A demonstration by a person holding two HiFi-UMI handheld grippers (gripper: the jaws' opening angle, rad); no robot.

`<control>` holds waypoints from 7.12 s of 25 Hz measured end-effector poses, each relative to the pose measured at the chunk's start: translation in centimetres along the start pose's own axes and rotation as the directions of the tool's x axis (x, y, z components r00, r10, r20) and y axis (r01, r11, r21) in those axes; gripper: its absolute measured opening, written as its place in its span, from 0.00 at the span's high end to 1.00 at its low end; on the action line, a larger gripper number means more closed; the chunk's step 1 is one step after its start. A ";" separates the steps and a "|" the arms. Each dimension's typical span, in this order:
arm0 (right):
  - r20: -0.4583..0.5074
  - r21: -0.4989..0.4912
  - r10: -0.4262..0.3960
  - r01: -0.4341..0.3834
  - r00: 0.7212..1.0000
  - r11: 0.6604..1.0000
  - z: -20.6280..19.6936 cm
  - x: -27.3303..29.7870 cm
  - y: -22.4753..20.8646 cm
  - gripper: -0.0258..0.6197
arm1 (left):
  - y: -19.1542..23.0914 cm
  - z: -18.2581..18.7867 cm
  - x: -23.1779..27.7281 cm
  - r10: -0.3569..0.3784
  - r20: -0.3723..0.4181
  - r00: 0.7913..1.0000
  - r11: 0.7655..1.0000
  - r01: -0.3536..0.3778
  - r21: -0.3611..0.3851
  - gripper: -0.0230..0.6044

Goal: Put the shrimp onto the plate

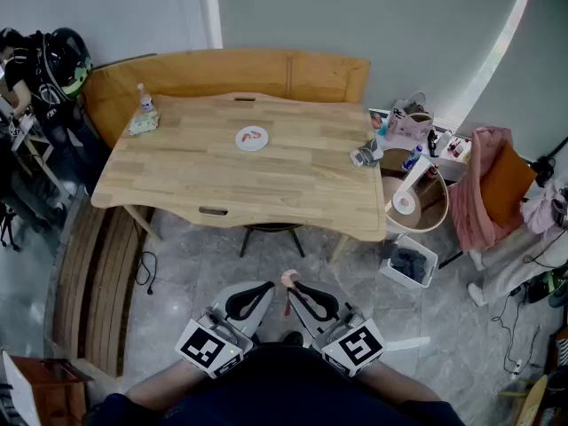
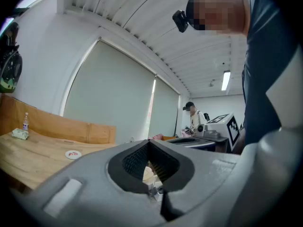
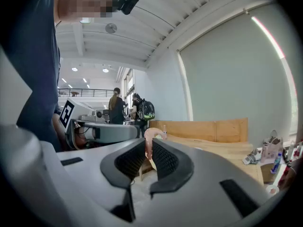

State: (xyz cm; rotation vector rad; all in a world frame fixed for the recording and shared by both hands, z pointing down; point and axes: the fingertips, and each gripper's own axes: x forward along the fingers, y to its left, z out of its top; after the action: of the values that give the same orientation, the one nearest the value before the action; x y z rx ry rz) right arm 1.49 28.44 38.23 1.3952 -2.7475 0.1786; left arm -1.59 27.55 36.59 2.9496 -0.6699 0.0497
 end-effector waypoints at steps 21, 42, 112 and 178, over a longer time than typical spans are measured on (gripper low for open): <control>0.011 0.023 0.054 -0.054 0.998 0.998 -0.9 -0.3 -1.8 0.88 | -0.1 -0.7 1.4 0.056 -0.001 0.998 0.998 -0.056 -0.008 0.97; -0.018 -0.004 0.012 -0.013 1.000 1.000 -0.7 10.7 -10.4 0.88 | 12.2 -0.2 7.6 0.032 0.020 0.999 0.999 -0.032 -0.021 0.97; -0.563 -0.069 0.104 -0.172 0.820 0.983 -22.0 54.5 -40.3 0.88 | 44.1 3.5 16.2 0.386 -0.053 0.921 0.916 -0.390 -0.097 0.97; -0.097 0.032 0.054 -0.051 0.994 0.998 1.3 36.4 -23.7 0.94 | 36.9 4.3 14.6 0.072 0.014 0.997 0.997 -0.071 -0.034 0.97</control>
State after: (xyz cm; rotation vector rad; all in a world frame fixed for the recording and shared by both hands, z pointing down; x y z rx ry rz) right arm -0.88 -14.78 42.47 1.2855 -2.7137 0.2824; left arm -4.41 -12.29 37.10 2.8961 -0.7703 0.0222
